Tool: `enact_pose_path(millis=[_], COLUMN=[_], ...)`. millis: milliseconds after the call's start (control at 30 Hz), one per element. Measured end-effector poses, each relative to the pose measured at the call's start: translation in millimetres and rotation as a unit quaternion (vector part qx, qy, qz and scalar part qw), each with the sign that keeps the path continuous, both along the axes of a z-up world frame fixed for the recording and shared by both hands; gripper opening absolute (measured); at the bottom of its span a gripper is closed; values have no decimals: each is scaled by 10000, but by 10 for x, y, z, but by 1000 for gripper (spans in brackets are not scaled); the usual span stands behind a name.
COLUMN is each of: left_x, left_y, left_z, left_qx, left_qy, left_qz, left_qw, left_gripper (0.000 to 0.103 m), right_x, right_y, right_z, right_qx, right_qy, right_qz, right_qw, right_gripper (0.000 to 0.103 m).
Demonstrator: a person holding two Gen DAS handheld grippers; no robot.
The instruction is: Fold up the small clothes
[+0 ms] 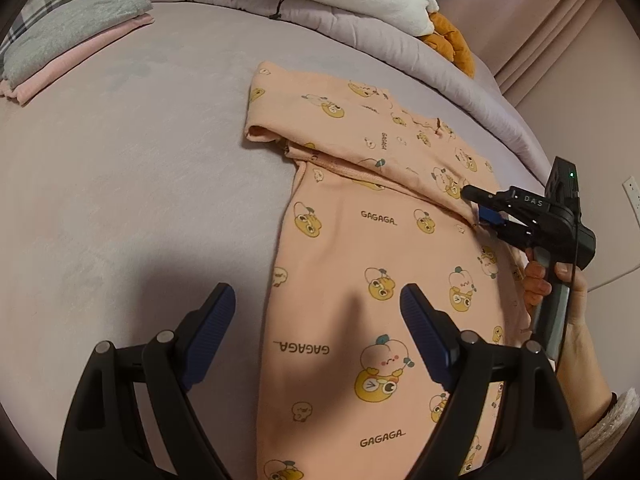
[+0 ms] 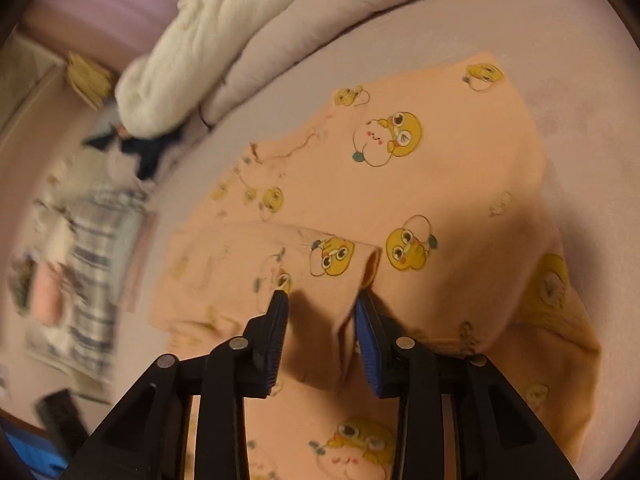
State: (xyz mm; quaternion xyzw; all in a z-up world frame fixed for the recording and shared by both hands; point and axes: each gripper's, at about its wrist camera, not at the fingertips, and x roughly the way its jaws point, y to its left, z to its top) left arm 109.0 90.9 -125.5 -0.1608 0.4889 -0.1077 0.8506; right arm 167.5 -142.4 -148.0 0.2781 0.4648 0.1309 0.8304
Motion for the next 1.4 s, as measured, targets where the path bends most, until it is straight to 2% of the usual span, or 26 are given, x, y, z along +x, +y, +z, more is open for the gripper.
enact_pose_path(millis=[67, 133, 200, 267, 333, 433, 500, 600, 667, 733, 800, 867, 900, 967, 1033, 1067, 1167, 1233, 1300, 1367, 1400], left_x=[-1, -4, -10, -12, -9, -6, -4, -5, -5, -6, -2, 6, 2, -4, -6, -15, -72, -117, -175, -233, -266], left_y=[18, 27, 35, 44, 44, 39, 30, 7, -13, -20, -23, -28, -33, -39, -48, -47, -10, 12, 37, 55, 60], left_z=[-16, -22, -21, -19, -26, -38, -54, -76, -79, -80, -90, -99, -103, -99, -90, -83, -42, -26, -31, -48, -58], left_qx=[-36, -49, -33, -33, -20, -24, -36, -16, 11, 59, 103, 105, 111, 105, 125, 145, 135, 135, 103, 50, 33], left_qy=[51, 80, 76, 67, 74, 67, 85, 114, 140, 145, 164, 187, 190, 193, 208, 219, 194, 182, 213, 261, 279], left_qz=[45, 60, 66, 63, 48, 25, 15, -22, -56, -89, -105, -115, -117, -135, -150, -153, -152, -144, -134, -142, -149], left_qw=[10000, 9999, 9999, 10000, 10000, 10000, 10000, 9999, 9999, 9998, 9998, 9997, 9997, 9997, 9996, 9995, 9996, 9996, 9996, 9995, 9995], left_gripper=[84, 85, 84, 84, 85, 84, 84, 84, 84, 85, 85, 84, 85, 85, 85, 84, 85, 85, 85, 85, 85], right_x=[21, 36, -4, -68, -129, -188, -183, -100, -6, -35, -111, -151, -148, -119, -54, -53, -148, -329, -526, -795, -831], right_y=[101, 158, 181, 92, -83, -383, -519, -587, -516, -550, -556, -510, -433, -329, -281, -306, -404, -478, -501, -583, -551], right_z=[75, 101, 209, 385, 588, 758, 735, 540, 449, 434, 504, 521, 471, 342, 117, 74, 209, 362, 461, 480, 474], right_qx=[-459, -713, -979, -952, -959, -1123, -1322, -1806, -2228, -2462, -2280, -2051, -2028, -2272, -2568, -2544, -2282, -2126, -1993, -1754, -1689], right_qy=[-67, -134, -287, -561, -832, -986, -854, -392, -108, -160, -521, -725, -711, -527, -98, -124, -168, -385, -510, -523, -511], right_qz=[45, 90, 107, -30, -250, -497, -566, -609, -722, -883, -914, -692, -421, -129, 34, 27, -81, -90, -89, -58, -54], right_qw=[9989, 9973, 9947, 9939, 9916, 9875, 9859, 9809, 9721, 9650, 9680, 9736, 9757, 9723, 9664, 9670, 9734, 9763, 9786, 9831, 9843], right_gripper=[14, 10, 9, 9, 9, 9, 9, 9, 9, 10, 11, 11, 11, 11, 11, 11, 11, 11, 16, 34, 37])
